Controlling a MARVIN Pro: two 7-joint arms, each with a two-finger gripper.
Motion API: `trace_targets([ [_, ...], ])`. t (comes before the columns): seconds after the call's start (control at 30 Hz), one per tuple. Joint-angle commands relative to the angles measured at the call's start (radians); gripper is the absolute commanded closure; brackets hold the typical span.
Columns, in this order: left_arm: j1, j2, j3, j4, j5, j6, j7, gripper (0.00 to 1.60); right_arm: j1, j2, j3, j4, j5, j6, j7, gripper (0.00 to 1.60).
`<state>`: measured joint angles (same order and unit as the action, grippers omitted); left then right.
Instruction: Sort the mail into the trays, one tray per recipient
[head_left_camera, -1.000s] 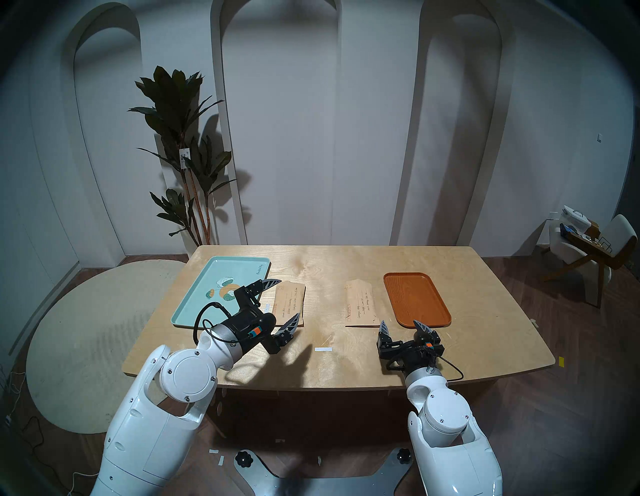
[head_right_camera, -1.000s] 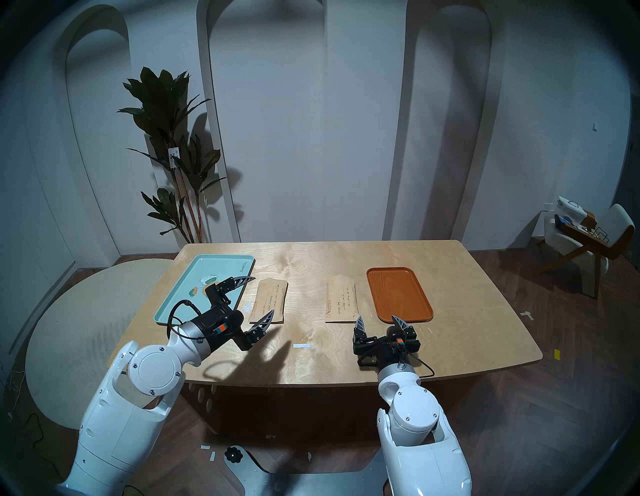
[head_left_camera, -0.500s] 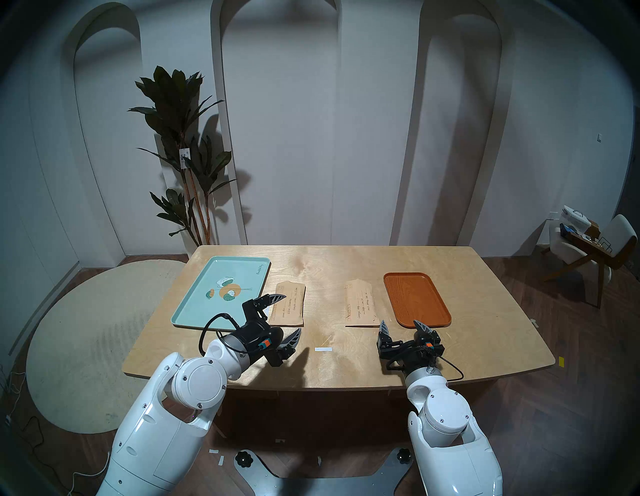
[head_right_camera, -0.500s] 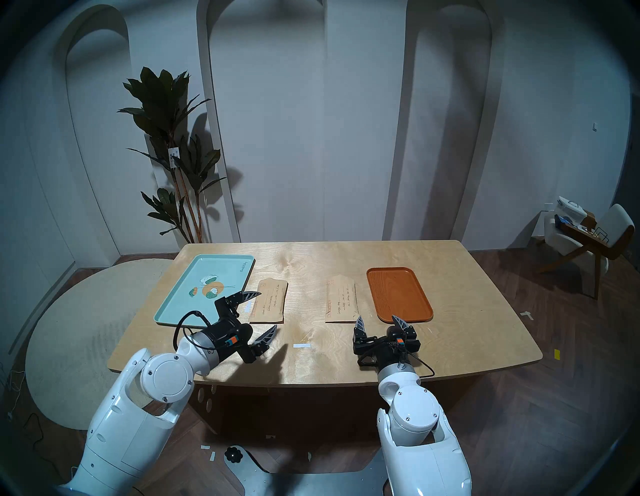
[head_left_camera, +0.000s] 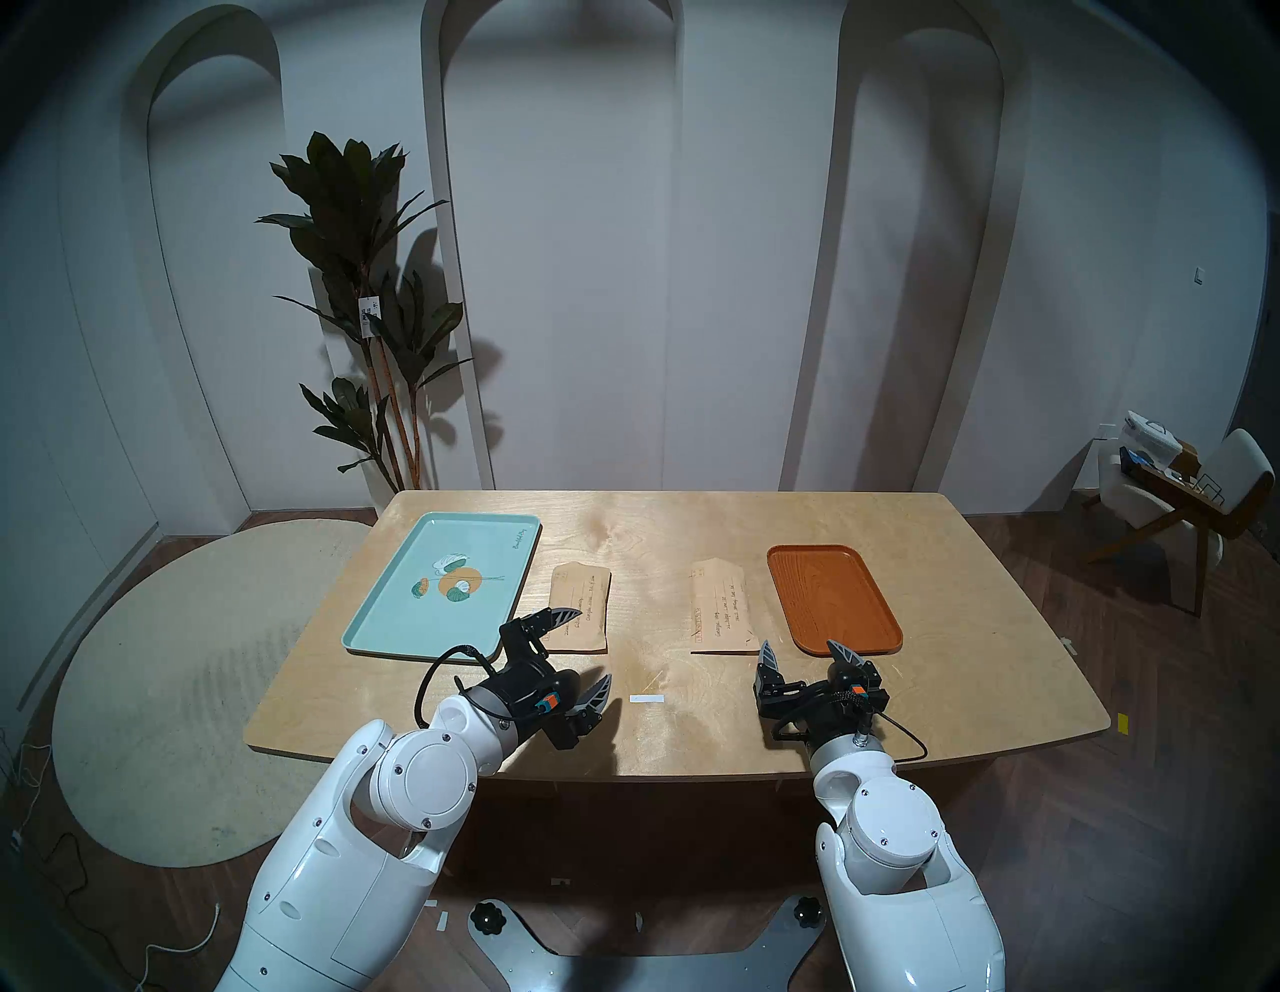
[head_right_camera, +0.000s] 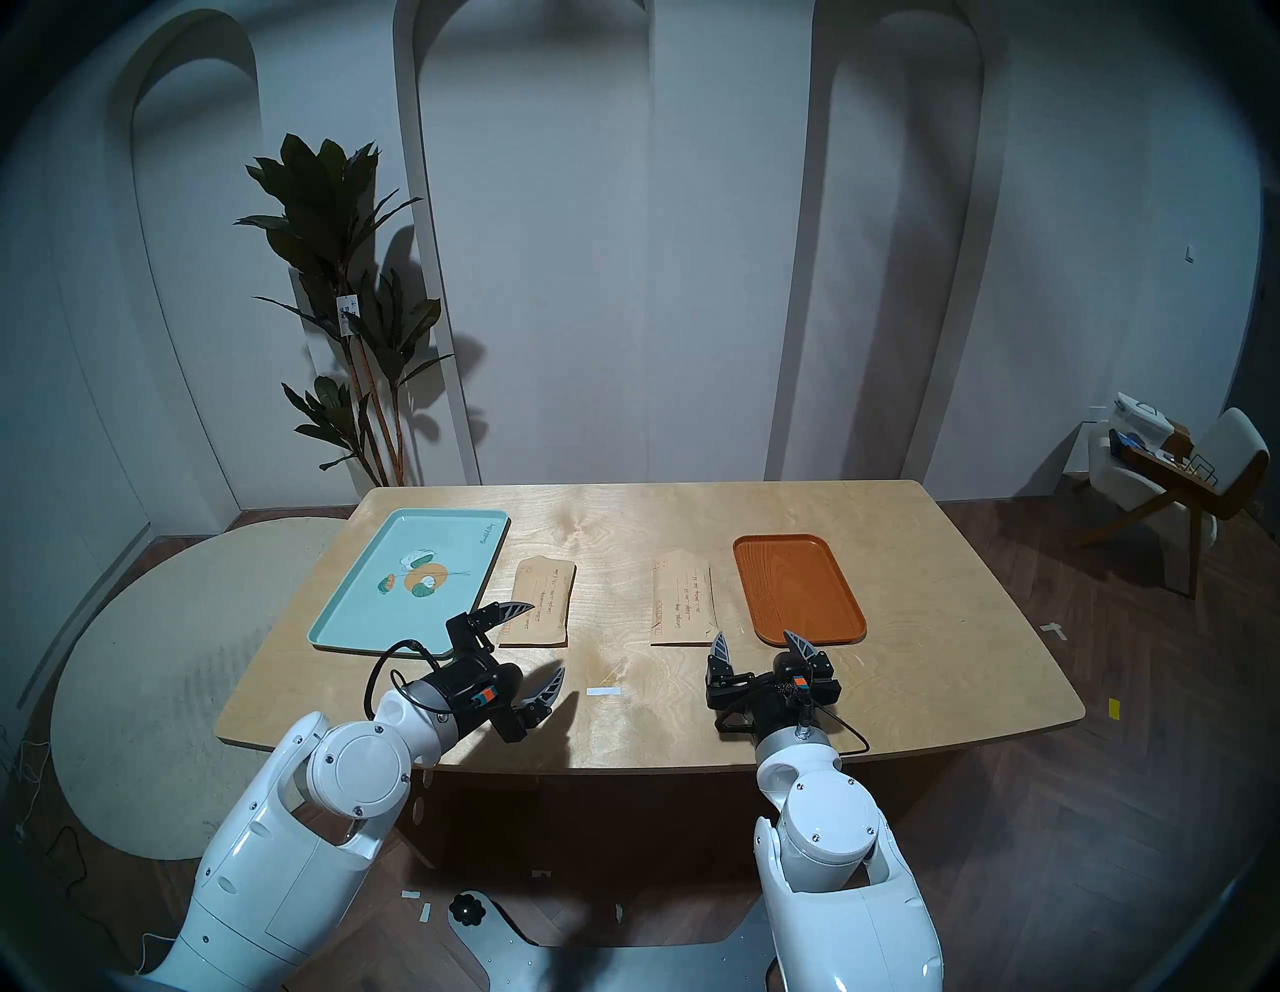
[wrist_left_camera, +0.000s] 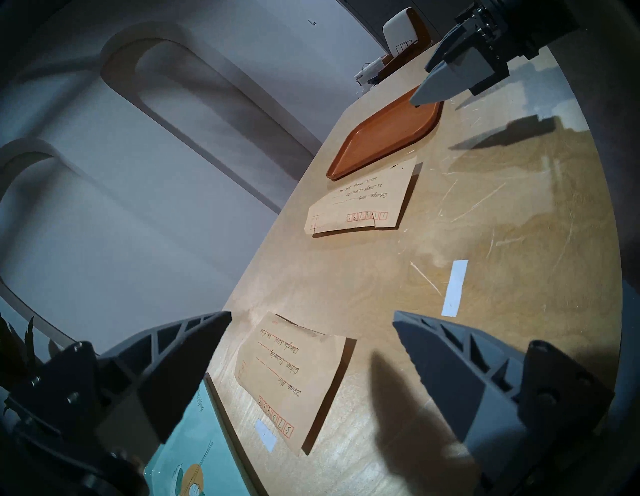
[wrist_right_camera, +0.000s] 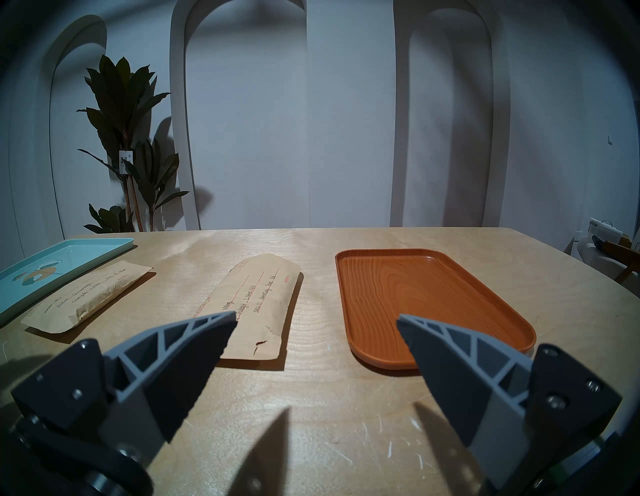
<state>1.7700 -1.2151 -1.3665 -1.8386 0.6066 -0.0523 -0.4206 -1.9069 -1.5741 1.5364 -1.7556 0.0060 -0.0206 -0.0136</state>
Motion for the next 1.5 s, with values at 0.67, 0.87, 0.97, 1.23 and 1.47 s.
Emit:
trace_targets([
  [0.67, -0.125, -0.020, 0.064, 0.096, 0.123, -0.003, 0.036, 0.00, 0.002, 0.000, 0.000, -0.024, 0.000, -0.003, 0.000, 0.00],
  [0.87, -0.139, -0.009, 0.066, 0.098, 0.140, -0.008, 0.029, 0.00, 0.002, 0.000, 0.000, -0.024, 0.000, -0.003, 0.000, 0.00],
  [0.97, -0.142, -0.001, 0.063, 0.101, 0.145, -0.015, 0.026, 0.00, 0.002, 0.000, 0.000, -0.024, 0.000, -0.003, 0.000, 0.00],
  [1.23, -0.141, 0.045, 0.043, 0.087, 0.142, -0.047, -0.002, 0.00, 0.002, 0.000, 0.000, -0.024, 0.000, -0.003, 0.000, 0.00],
  [1.47, -0.126, 0.085, 0.041, 0.063, 0.169, -0.061, -0.040, 0.00, 0.002, 0.000, 0.000, -0.024, 0.000, -0.002, 0.000, 0.00],
])
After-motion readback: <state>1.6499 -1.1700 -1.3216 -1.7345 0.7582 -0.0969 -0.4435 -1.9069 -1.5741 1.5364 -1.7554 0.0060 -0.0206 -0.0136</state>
